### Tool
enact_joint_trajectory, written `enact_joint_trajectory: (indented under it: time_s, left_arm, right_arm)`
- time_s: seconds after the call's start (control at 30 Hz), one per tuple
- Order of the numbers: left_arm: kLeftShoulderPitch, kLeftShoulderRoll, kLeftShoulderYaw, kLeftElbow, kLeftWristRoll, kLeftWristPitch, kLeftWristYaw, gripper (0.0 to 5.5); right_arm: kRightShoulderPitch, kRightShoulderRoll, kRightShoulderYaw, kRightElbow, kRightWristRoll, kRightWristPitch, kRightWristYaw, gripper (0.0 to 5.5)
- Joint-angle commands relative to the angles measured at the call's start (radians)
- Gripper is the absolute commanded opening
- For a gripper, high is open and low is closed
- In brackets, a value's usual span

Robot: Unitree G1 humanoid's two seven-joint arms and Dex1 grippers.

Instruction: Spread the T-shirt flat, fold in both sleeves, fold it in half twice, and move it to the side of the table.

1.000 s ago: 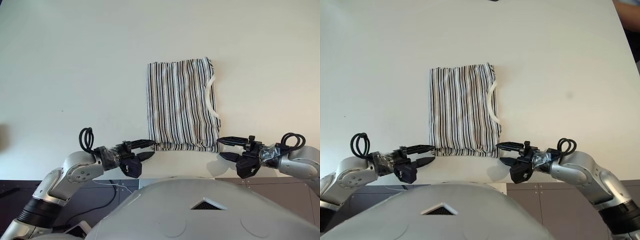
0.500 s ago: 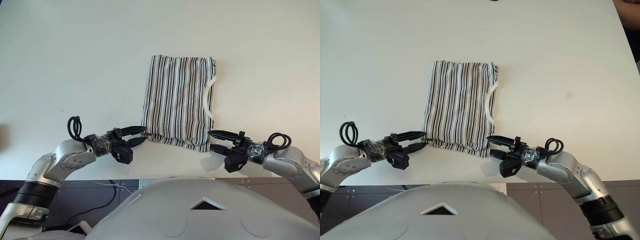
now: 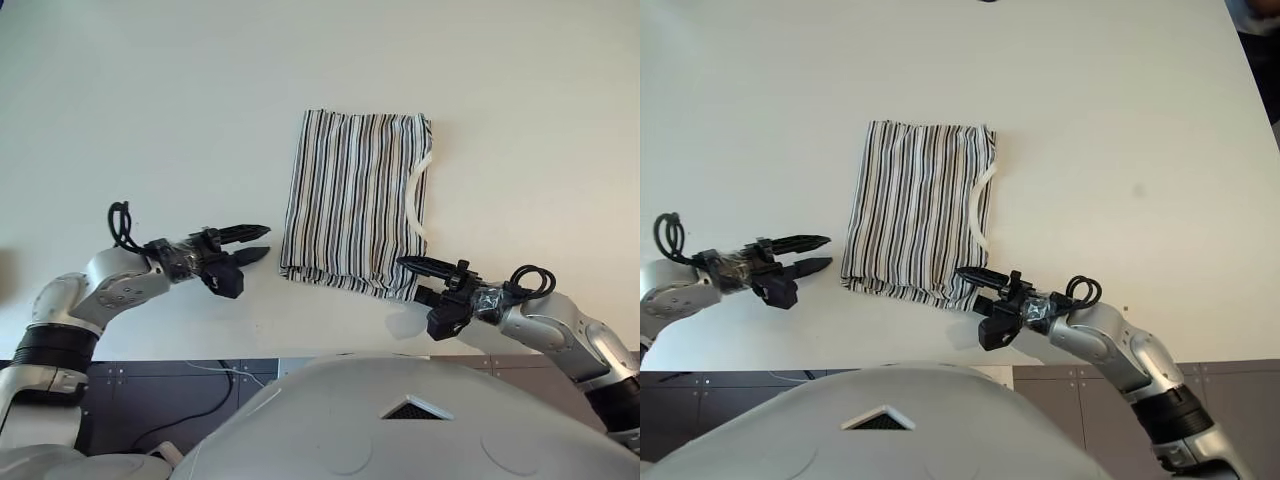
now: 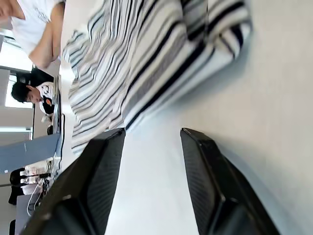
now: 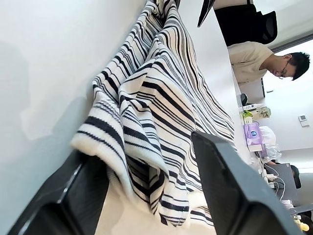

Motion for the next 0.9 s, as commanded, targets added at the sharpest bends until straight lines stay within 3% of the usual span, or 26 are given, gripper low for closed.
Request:
enact_joint_trajectory:
  time_s: [0.03, 0.27, 0.73, 0.9]
  left_arm:
    - [0.014, -0.001, -0.114, -0.004, 0.042, -0.049, -0.073, 2.10]
    - [-0.036, -0.012, -0.134, 0.042, 0.094, -0.057, -0.027, 2.10]
    - [-0.012, 0.007, -0.133, 0.066, 0.061, -0.053, 0.013, 0.35]
    - [0.035, 0.036, -0.137, 0.034, 0.011, -0.046, -0.014, 0.17]
  right_arm:
    - [0.004, -0.044, 0.000, 0.057, -0.020, 0.031, 0.056, 2.80]
    - [0.006, -0.059, -0.006, 0.059, -0.007, 0.023, 0.055, 2.80]
    - [0.039, -0.074, 0.005, -0.009, 0.049, 0.022, 0.105, 2.86]
    - [0.038, -0.058, 0.033, -0.036, 0.055, 0.042, 0.136, 2.86]
